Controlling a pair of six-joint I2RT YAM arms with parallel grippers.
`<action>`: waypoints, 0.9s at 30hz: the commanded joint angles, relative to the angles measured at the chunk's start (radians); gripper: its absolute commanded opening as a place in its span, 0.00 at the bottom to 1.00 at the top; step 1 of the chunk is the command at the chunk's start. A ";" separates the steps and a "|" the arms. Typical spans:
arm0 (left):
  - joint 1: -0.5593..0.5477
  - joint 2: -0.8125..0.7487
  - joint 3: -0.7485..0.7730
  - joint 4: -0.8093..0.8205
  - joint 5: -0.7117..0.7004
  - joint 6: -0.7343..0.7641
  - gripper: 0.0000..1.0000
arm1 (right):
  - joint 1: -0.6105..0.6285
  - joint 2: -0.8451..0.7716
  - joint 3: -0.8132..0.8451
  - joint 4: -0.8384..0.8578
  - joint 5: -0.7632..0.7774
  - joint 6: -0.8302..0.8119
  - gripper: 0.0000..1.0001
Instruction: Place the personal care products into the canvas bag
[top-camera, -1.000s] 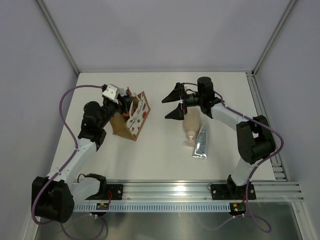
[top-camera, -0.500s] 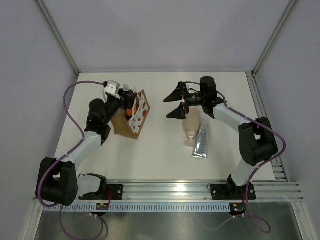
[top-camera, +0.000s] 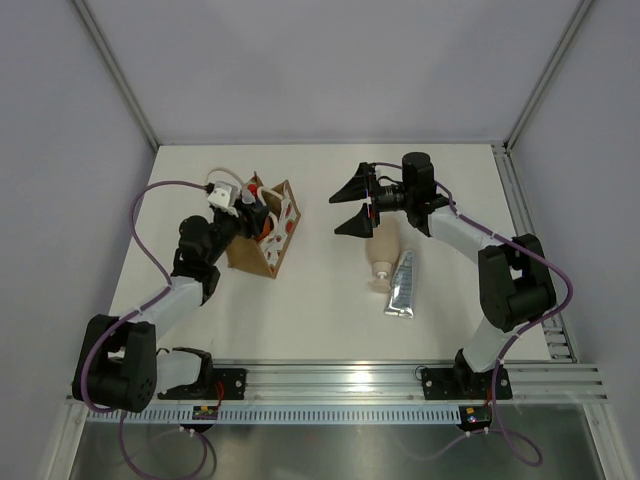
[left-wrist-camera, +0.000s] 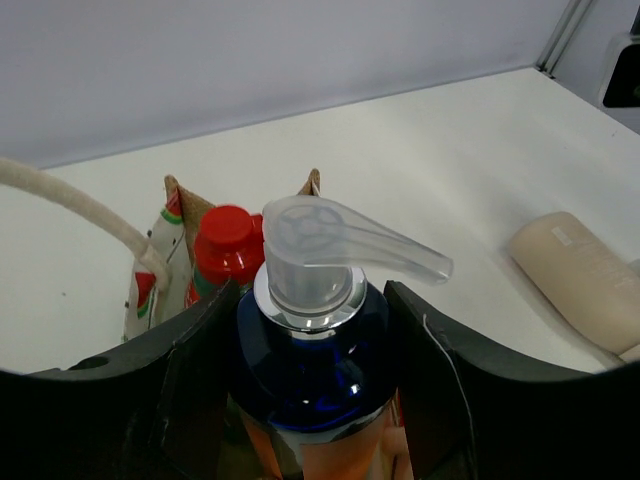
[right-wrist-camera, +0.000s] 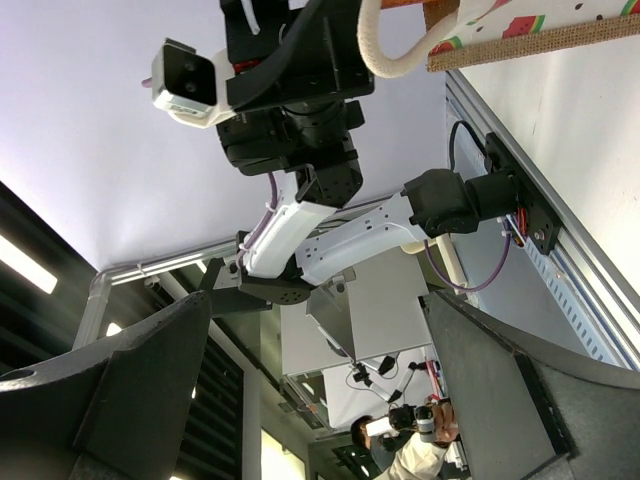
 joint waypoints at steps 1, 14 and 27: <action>0.006 -0.022 -0.020 0.207 0.036 -0.033 0.04 | -0.006 -0.029 0.000 0.025 -0.009 -0.010 0.99; 0.007 -0.088 -0.054 0.074 -0.030 0.028 0.65 | -0.023 0.020 0.299 -0.749 -0.035 -0.896 0.99; 0.032 -0.224 -0.038 -0.127 0.007 0.107 0.95 | -0.026 -0.061 0.478 -1.279 0.432 -2.095 1.00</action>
